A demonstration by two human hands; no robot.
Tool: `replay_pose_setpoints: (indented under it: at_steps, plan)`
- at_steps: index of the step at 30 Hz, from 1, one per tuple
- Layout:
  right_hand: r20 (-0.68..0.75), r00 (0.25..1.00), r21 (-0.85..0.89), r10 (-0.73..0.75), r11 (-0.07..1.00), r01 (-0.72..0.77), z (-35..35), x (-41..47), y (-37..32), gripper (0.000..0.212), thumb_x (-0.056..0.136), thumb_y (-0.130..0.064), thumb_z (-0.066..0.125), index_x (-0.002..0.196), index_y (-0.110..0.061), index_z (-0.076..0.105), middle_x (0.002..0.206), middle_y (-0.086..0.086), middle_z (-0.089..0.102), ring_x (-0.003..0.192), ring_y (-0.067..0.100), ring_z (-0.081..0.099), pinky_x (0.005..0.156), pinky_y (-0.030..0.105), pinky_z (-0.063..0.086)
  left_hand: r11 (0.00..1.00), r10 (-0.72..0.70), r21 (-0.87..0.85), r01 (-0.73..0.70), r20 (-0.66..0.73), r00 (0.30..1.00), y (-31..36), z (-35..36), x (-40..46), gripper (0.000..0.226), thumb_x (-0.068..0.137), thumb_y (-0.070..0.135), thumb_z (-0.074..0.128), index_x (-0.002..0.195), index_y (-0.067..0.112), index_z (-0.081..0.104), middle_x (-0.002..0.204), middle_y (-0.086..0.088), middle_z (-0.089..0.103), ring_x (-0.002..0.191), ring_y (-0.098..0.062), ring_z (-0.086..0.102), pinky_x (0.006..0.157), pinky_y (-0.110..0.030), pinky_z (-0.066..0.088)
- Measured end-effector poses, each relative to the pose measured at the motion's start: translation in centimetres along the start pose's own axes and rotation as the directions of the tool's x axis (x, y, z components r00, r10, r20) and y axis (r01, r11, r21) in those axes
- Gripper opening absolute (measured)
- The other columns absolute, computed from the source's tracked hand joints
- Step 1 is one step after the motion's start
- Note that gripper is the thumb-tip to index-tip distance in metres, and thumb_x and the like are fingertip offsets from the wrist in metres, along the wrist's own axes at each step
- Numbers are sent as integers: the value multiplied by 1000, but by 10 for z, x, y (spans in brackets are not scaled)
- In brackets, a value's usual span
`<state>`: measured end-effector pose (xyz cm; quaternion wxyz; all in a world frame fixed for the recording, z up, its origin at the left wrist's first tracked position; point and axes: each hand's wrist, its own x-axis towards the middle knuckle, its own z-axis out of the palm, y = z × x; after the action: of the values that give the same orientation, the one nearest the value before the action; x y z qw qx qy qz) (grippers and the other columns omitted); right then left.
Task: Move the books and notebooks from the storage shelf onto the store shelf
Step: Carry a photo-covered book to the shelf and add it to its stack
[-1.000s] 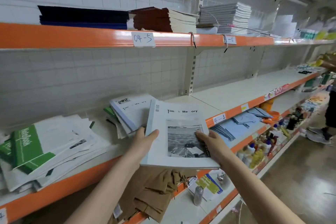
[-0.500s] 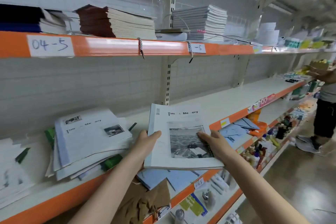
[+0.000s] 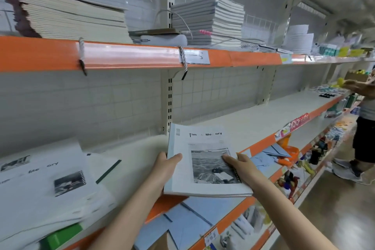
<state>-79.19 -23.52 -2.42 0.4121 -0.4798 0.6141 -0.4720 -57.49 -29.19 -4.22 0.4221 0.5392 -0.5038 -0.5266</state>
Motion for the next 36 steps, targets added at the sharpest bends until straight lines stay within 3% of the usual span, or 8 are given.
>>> replay_pose_setpoints:
  at_steps: [4, 8, 12, 16, 21, 26, 32, 36]
  plan:
    - [26, 1000, -3, -12, 1000, 12, -17, 43, -6, 25, 96, -22, 54, 83, -1, 60, 56, 0, 64, 42, 10, 58, 42, 22, 45, 1000, 1, 2, -1, -11, 1000, 8, 21, 43, 34, 91, 30, 59, 117, 7, 55, 108, -13, 65, 92, -26, 65, 68, -30, 51]
    - [24, 1000, -14, -1, 1000, 1, -32, 80, -11, 30, 95, -24, 56, 73, -6, 48, 50, -2, 51, 37, 9, 49, 43, 25, 44, 1000, -1, -5, 1, -16, 1000, 16, 40, 79, 36, 91, 29, 60, 118, 7, 55, 107, -12, 65, 94, -27, 65, 73, -32, 52]
    - [33, 999, 5, -9, 1000, 9, -45, 106, -14, 34, 97, -19, 53, 65, -9, 46, 40, -8, 50, 31, 6, 46, 36, 18, 36, 1000, -3, -17, 3, -9, 1000, 23, 56, 107, 37, 90, 30, 60, 121, 10, 53, 108, -10, 65, 94, -27, 65, 76, -34, 54]
    - [44, 999, 49, 16, 999, -18, -58, 127, -8, 25, 96, -20, 55, 77, -4, 55, 50, -1, 60, 37, 10, 53, 38, 20, 41, 1000, -21, 1, 21, -1, 1000, 23, 72, 126, 38, 89, 33, 61, 121, 12, 53, 108, -9, 65, 94, -26, 65, 82, -39, 54]
    - [53, 998, 73, 30, 997, -34, -74, 148, -4, 26, 96, -17, 54, 74, -5, 57, 48, -3, 61, 37, 8, 55, 38, 18, 43, 998, -46, 47, 46, -2, 999, 26, 92, 143, 37, 90, 34, 59, 118, 10, 54, 109, -11, 64, 94, -27, 64, 73, -34, 53]
    - [52, 998, 67, 30, 997, -33, -97, 174, 7, 24, 96, -22, 56, 88, 0, 59, 59, 3, 64, 40, 9, 58, 40, 19, 44, 997, -45, 65, 46, -17, 999, 29, 115, 160, 49, 83, 43, 61, 118, 10, 54, 109, -10, 64, 96, -29, 63, 86, -43, 53]
    - [91, 995, 64, 52, 996, -58, -147, 209, 21, 29, 95, -25, 56, 98, 4, 62, 70, 10, 68, 43, 14, 61, 40, 21, 46, 999, -45, -1, 45, -51, 998, 39, 171, 170, 38, 91, 29, 59, 119, 4, 53, 108, -14, 65, 90, -28, 65, 62, -29, 51]
    - [120, 992, 31, 32, 999, -36, -189, 233, 29, 35, 95, -23, 56, 107, 10, 60, 85, 19, 69, 58, 20, 65, 48, 23, 50, 998, -55, -39, 51, -107, 993, 42, 217, 173, 37, 91, 28, 59, 117, 2, 52, 108, -16, 64, 87, -27, 65, 58, -27, 47]
